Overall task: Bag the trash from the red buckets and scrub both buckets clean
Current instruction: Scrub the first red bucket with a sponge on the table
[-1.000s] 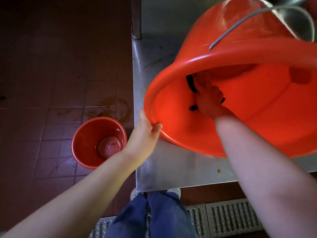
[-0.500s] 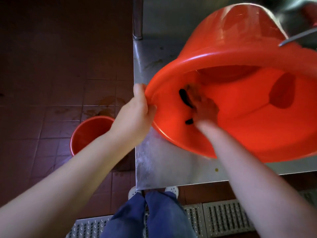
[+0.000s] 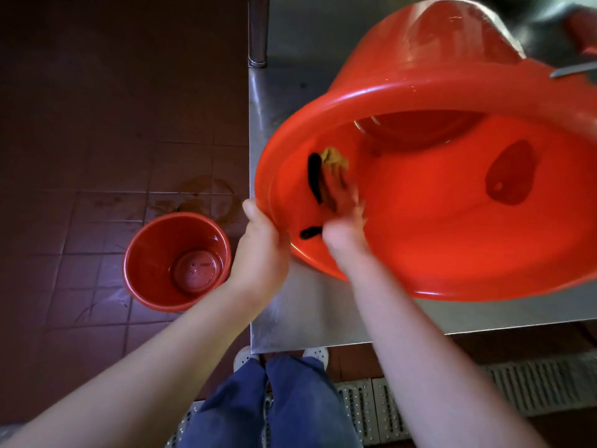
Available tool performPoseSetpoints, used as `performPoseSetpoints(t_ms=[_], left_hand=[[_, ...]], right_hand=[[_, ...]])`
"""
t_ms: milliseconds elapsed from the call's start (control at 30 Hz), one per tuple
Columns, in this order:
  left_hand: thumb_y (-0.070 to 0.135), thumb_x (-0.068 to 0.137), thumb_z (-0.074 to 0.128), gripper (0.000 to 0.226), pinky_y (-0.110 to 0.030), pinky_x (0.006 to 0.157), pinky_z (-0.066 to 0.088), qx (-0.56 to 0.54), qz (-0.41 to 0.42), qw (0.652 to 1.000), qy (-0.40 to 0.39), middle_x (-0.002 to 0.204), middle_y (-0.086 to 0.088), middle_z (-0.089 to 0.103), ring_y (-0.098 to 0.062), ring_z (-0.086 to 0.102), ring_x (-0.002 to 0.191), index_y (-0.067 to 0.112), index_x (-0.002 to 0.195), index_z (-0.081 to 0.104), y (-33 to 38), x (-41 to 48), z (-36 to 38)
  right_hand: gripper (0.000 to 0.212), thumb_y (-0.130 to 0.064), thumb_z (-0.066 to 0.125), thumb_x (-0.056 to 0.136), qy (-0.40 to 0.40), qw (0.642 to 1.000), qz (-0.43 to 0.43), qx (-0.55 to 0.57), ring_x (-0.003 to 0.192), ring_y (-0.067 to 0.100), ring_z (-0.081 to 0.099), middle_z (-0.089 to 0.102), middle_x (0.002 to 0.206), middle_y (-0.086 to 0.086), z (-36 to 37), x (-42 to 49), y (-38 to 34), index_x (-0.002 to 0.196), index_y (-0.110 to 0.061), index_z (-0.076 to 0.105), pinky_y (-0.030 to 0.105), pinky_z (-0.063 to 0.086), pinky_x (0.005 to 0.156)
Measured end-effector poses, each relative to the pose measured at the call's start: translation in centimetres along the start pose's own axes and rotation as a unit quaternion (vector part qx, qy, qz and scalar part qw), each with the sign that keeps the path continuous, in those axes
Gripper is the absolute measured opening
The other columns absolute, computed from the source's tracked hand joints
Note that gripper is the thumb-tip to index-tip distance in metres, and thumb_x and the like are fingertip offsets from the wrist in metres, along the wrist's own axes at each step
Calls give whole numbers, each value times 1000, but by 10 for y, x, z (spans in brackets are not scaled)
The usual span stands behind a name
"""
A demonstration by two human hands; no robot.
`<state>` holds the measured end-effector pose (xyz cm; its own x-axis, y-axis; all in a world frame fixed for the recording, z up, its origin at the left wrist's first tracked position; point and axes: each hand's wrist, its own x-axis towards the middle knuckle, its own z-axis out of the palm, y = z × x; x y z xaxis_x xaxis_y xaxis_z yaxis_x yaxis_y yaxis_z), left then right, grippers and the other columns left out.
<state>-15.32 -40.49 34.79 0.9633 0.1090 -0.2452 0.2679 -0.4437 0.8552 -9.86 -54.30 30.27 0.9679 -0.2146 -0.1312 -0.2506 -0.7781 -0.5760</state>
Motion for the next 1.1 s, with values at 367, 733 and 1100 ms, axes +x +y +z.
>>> performPoseSetpoints(t_ms=[367, 733, 1100], left_hand=[[10, 89, 49, 36, -28, 50, 33, 52, 142, 988, 27, 73, 7, 49, -13, 51, 61, 28, 102, 21, 27, 18, -49], [17, 88, 55, 28, -51, 83, 52, -118, -23, 990, -79, 94, -2, 59, -25, 63, 91, 30, 93, 31, -10, 17, -2], [10, 91, 50, 29, -50, 79, 46, -42, 81, 994, -63, 81, 4, 50, -30, 55, 83, 20, 98, 24, 13, 15, -17]], right_hand=[[65, -11, 52, 86, -5, 984, -146, -97, 140, 23, 30, 24, 156, 0, -33, 61, 35, 146, -27, 32, 31, 26, 110], [69, -2, 49, 87, 12, 988, -75, -137, 138, 27, 32, 19, 158, -4, -40, 104, 49, 145, -34, 32, 34, 27, 109], [67, -7, 43, 78, 56, 989, -135, 0, 125, 26, 35, 28, 154, 1, -10, -31, 17, 141, -32, 42, 32, 25, 99]])
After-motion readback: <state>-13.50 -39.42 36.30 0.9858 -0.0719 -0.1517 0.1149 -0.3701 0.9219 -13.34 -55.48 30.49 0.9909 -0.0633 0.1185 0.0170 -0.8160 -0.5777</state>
